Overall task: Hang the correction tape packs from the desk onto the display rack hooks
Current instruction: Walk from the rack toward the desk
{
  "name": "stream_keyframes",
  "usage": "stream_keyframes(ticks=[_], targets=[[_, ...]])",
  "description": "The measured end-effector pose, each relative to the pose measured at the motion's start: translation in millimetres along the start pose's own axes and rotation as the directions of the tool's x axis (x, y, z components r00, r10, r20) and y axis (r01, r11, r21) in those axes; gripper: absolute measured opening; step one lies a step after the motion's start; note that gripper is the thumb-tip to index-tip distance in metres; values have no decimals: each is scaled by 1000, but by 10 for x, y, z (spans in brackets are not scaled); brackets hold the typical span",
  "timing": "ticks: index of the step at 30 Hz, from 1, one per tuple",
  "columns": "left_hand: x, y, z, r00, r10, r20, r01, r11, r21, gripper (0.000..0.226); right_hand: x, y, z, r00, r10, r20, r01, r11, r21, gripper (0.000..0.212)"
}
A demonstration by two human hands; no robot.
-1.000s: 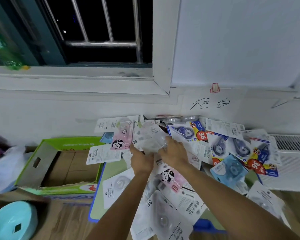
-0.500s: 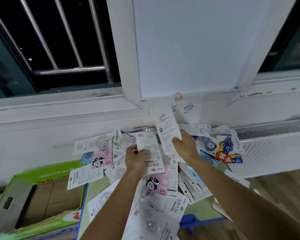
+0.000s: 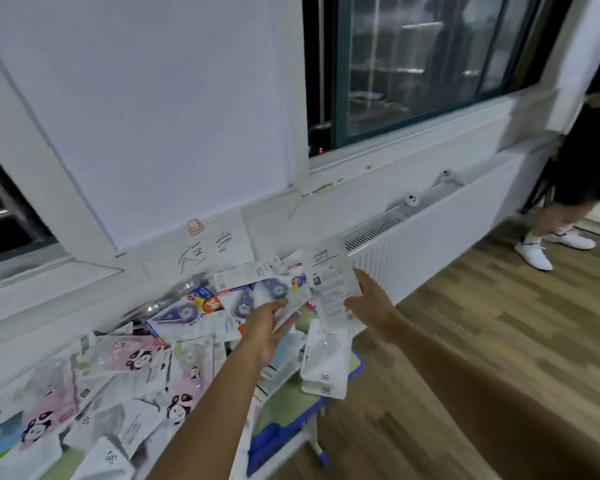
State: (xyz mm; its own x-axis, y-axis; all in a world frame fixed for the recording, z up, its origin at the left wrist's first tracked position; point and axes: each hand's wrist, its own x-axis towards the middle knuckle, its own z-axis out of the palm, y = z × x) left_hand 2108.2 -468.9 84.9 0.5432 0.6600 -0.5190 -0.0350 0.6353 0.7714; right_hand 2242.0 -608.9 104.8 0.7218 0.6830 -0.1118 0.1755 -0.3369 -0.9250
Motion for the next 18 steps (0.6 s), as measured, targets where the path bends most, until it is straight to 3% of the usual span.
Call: stream_keyframes(ticks=[3,5,8,13,16,18], targets=[[-183,-257,505,989,-100,113,112,988,-107,17,-338,239,-568,997,57,-57,-54,997,58,51],[-340,-492,855,972,-153,181,171,981,-92,16,-608,436,-947,994,77,-83,-66,990,122,49],[-628,-925,1376,943,-230,240,245,969,-34,12,-1033,748,-1493,990,97,-106,-75,977,199,45],[-1243,-1721,2231,854,-350,385,283,933,221,19,-1875,1155,-2267,941,151,-302,-58,954,295,25],[-1678,-2179,2735,783,-407,470,275,905,326,23,-2395,1428,-2712,901,193,-389,-42,930,364,47],[-1915,-2487,3034,722,-428,544,233,890,391,28,-2693,1638,-3012,877,209,-433,-34,925,379,49]])
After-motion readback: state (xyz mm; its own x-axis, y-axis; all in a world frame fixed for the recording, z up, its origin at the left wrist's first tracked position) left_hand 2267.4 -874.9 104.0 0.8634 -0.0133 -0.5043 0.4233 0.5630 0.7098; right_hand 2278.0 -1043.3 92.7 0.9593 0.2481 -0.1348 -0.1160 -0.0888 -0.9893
